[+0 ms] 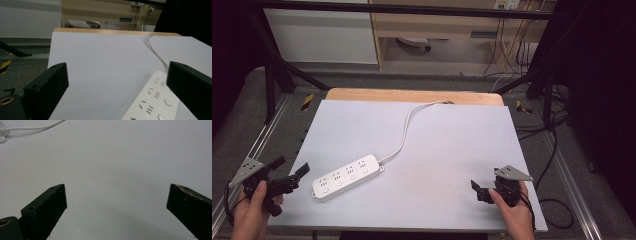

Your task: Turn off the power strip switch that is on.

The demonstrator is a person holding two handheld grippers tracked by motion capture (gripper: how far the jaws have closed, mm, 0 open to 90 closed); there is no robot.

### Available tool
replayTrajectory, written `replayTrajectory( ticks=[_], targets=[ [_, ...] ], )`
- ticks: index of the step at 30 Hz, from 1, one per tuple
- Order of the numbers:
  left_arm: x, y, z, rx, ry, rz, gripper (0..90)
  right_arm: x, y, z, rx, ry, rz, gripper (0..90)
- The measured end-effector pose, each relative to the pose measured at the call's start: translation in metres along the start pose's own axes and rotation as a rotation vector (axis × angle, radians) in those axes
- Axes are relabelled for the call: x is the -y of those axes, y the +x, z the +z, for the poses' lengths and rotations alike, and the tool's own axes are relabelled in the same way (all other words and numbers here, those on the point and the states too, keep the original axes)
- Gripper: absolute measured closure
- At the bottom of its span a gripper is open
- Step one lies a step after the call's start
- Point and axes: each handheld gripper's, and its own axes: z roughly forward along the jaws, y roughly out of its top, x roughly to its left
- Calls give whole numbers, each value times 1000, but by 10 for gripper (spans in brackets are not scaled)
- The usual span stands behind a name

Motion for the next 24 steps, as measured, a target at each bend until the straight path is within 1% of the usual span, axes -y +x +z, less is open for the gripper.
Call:
replayTrajectory(
  ticks=[4, 7, 10, 12, 15, 17, 20, 21, 22, 23, 24],
  targets=[
    [8, 5, 4, -19, 44, -2, 42, 0, 0, 1, 3, -1, -2, 33],
    [13, 7, 8, -26, 70, 6, 43, 1, -1, 1, 10, -2, -6, 32],
    [18, 7, 12, -24, 104, 24, 49, 2, -2, 3, 19, -6, -4, 30],
    [21, 6, 15, -10, 121, 35, 55, 3, -3, 5, 29, -3, -4, 32],
    [25, 4, 18, 3, 145, 51, 58, 5, -6, 9, 54, 18, 8, 34],
    [27, 2, 20, 16, 152, 56, 58, 7, -8, 14, 78, 44, 18, 34],
    [27, -3, 22, 28, 167, 76, 58, 11, -12, 24, 112, 99, 35, 32],
    [27, -4, 23, 33, 169, 80, 58, 12, -12, 29, 128, 121, 43, 35],
    [27, -6, 24, 36, 172, 84, 58, 12, -14, 33, 139, 164, 58, 38],
    [27, -7, 24, 33, 173, 87, 58, 11, -15, 36, 138, 192, 75, 12],
    [27, -7, 24, 36, 173, 88, 58, 11, -15, 37, 135, 194, 71, 8]
  ],
)
